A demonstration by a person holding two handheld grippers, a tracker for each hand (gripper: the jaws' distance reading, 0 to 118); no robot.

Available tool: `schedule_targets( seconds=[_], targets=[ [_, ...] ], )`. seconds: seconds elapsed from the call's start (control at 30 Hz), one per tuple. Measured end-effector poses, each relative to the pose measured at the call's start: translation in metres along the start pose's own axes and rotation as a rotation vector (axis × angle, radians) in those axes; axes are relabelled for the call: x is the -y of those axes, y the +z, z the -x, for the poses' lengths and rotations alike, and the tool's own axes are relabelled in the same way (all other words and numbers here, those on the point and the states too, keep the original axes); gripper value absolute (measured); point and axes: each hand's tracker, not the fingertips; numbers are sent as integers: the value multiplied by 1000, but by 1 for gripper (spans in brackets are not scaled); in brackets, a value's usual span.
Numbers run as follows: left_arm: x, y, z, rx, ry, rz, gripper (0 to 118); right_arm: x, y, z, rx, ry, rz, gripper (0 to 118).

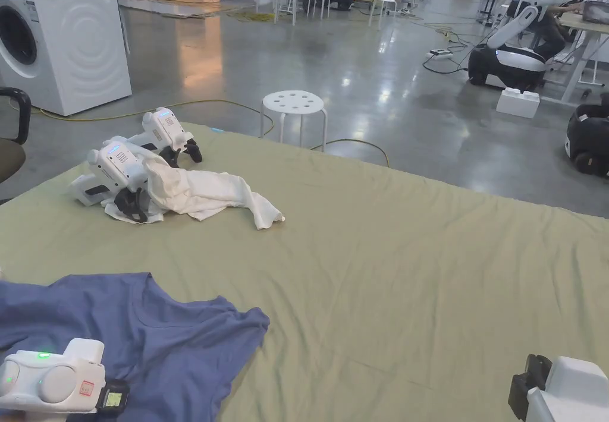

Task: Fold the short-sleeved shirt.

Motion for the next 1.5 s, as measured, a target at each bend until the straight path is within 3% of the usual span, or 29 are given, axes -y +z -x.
schedule_targets(
  seconds=[0.13,0.3,0.43,0.63,0.87,1.2,1.5],
  targets=[
    [5,9,-2,-6,6,-41,0,1,-3,0,-3,-12,16,4],
    [14,22,-1,-26,95,-190,0,3,-2,4,-13,-17,17,4],
    [12,45,-8,-41,44,-325,0,0,3,6,-28,-20,-1,4],
    [-15,91,-13,28,123,-448,0,-10,9,0,-37,-19,-31,4],
    [-65,159,-55,106,-2,-687,0,-17,19,-16,-23,-30,-67,4],
    [-114,241,-188,358,-203,-885,0,-27,42,-53,25,-69,-119,4],
    [-96,235,-347,590,-375,-798,0,-22,63,-104,114,-116,-138,4]
  ],
)
